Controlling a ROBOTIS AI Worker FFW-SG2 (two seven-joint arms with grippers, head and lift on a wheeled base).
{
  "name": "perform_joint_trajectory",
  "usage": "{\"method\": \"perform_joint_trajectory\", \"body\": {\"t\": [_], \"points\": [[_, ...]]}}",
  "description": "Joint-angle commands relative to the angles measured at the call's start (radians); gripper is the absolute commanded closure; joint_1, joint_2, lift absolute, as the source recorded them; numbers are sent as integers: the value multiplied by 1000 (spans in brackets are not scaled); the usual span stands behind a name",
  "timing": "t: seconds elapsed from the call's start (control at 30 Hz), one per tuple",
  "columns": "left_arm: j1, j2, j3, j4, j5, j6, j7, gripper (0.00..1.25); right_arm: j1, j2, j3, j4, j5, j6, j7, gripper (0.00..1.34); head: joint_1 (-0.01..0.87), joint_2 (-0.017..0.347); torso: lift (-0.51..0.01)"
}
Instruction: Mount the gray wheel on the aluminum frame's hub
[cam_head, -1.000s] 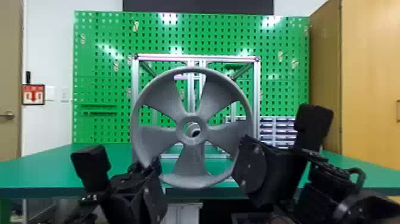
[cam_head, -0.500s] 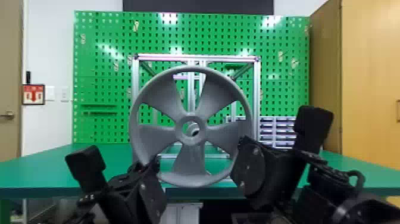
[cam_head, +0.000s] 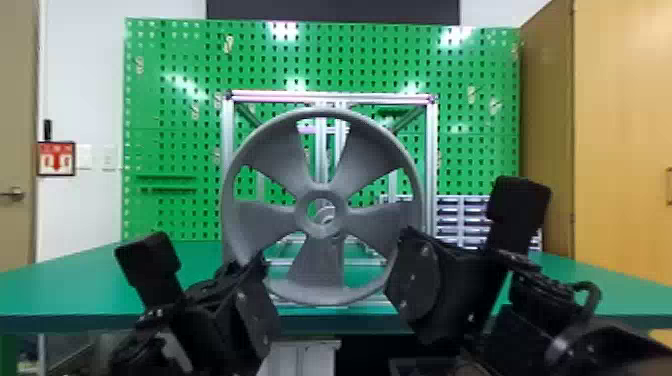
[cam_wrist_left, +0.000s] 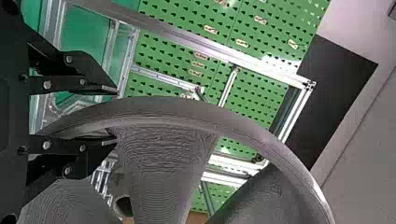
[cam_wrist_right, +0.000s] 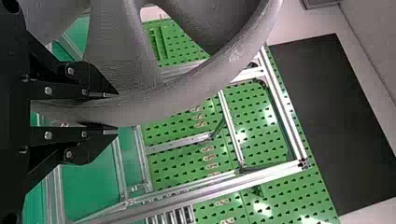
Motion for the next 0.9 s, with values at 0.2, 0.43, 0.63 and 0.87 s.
{"method": "perform_joint_trajectory", "body": {"t": [0.2,0.43,0.63,0.87], "points": [[-43,-3,-23,44,-21,1,23,831,-40,1,-2,88,0,2,0,1197,-5,6,-499],[-51,-7,-39,55,-36,1,38,817,-60,1,1,120,6,7,0,1197,-5,6,-499],[-69,-7,-50,73,-39,1,49,800,-76,1,2,140,6,11,-8,1197,-5,6,-499],[-92,-13,-60,93,-49,20,49,783,-106,1,7,171,0,20,-9,1197,-5,6,-499]]}}
